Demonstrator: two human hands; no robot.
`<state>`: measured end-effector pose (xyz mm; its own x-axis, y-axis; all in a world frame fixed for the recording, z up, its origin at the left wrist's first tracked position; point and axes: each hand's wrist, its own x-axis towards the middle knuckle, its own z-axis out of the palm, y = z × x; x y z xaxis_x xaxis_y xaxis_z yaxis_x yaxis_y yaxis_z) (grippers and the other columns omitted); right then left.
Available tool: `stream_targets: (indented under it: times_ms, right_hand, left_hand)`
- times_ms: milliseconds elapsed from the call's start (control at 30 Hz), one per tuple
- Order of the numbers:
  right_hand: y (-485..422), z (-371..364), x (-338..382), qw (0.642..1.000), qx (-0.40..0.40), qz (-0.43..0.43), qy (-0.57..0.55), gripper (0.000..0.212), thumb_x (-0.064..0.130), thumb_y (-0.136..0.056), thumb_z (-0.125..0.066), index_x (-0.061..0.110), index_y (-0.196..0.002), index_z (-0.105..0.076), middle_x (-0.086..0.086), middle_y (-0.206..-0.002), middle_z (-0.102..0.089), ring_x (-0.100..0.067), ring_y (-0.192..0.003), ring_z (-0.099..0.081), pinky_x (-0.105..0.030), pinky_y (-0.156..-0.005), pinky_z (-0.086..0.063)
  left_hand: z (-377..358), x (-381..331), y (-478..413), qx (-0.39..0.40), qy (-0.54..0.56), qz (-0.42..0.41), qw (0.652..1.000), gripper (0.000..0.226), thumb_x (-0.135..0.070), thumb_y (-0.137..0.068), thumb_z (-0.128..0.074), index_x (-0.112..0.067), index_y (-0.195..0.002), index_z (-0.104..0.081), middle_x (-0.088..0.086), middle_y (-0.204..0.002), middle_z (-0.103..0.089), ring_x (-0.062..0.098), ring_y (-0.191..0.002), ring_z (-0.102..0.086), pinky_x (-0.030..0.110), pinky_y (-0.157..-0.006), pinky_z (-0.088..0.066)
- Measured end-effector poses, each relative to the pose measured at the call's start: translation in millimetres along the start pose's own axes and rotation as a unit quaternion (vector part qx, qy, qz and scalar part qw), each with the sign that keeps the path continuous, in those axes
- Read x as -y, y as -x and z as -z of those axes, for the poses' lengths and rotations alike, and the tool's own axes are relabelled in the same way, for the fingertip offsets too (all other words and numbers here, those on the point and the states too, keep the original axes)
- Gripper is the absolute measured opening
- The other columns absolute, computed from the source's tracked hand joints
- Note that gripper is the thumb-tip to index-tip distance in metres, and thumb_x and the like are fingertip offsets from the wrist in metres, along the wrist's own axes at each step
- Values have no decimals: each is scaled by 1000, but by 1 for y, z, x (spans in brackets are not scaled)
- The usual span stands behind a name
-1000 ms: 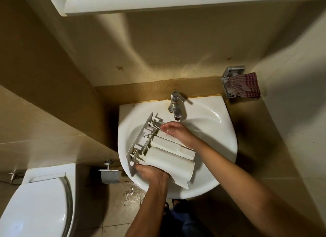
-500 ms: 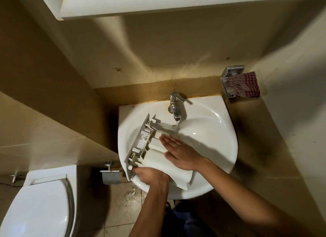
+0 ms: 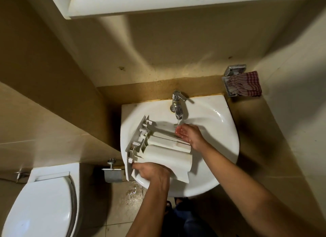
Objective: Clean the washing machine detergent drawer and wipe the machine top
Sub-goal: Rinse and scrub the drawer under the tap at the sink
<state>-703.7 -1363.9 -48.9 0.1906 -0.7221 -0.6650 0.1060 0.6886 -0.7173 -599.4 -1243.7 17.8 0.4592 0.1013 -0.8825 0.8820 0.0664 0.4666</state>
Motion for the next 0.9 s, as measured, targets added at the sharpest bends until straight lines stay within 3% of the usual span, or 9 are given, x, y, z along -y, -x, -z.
stream_targets:
  times_ms: [133,267,500,567,633,667,733,833,900]
  right_hand:
    - [-20,-8,17,980,-6,-134,-148,19,3,-98,-46,-5,-87,-58,-16,-88,-63,-24,-82,-62,-27,-58,-59]
    - [-26,-13,28,949,-1,-171,-265,22,0,-99,-38,-6,-87,-55,-14,-83,-57,-22,-76,-56,-26,-50,-56]
    - [-17,-15,25,947,50,-187,-257,22,1,-98,-38,-3,-86,-56,-13,-81,-60,-23,-74,-59,-25,-53,-56]
    - [-7,-17,24,969,109,-163,-148,24,2,-98,-39,-2,-84,-58,-14,-77,-66,-23,-69,-66,-26,-58,-57]
    - [8,-21,22,983,170,-64,39,27,2,-99,-39,0,-85,-63,-12,-82,-70,-20,-76,-68,-25,-71,-56]
    - [19,-23,20,969,200,2,146,25,5,-100,-40,3,-91,-64,-9,-92,-70,-16,-86,-66,-22,-78,-53]
    - [43,-23,12,897,248,108,350,24,13,-101,-43,11,-114,-64,1,-122,-62,-8,-113,-56,-18,-96,-41]
    - [68,-12,-6,731,245,225,596,44,30,-103,-39,22,-146,-37,15,-152,-27,3,-139,-18,-20,-116,-11]
    - [78,-2,-12,703,251,224,627,50,35,-104,-32,23,-151,-22,15,-157,-11,4,-142,-1,-19,-116,2]
  left_hand:
    - [-3,-2,-2,-4,0,-37,999,61,-54,-98,-30,-9,-122,-64,0,-101,-63,24,-94,-56,27,-85,-41]
    - [-5,-3,-6,19,-4,-36,999,61,-60,-95,-32,-14,-120,-64,3,-109,-66,28,-98,-59,31,-92,-47]
    - [1,-3,-5,34,-32,-40,998,70,-62,-97,-28,-9,-134,-54,13,-131,-58,32,-112,-55,37,-101,-44]
    - [3,-5,-3,27,-31,-31,999,70,-61,-97,-27,-9,-134,-54,11,-130,-59,31,-108,-55,35,-98,-44]
    - [4,-8,0,24,-36,-22,999,69,-60,-98,-27,-9,-134,-54,10,-130,-59,31,-110,-55,33,-95,-43]
    - [4,-10,2,22,-41,-19,999,68,-60,-98,-26,-9,-134,-55,9,-130,-59,31,-112,-54,32,-93,-42]
    - [5,-11,2,22,-41,-13,999,66,-58,-99,-26,-9,-132,-56,7,-127,-59,28,-105,-54,30,-88,-42]
    - [7,-13,0,35,-33,-15,999,63,-56,-100,-28,-8,-127,-58,6,-117,-62,27,-101,-58,29,-81,-46]
    - [9,-12,-1,48,-31,-12,998,64,-57,-99,-29,-8,-126,-59,6,-114,-65,26,-94,-60,31,-79,-49]
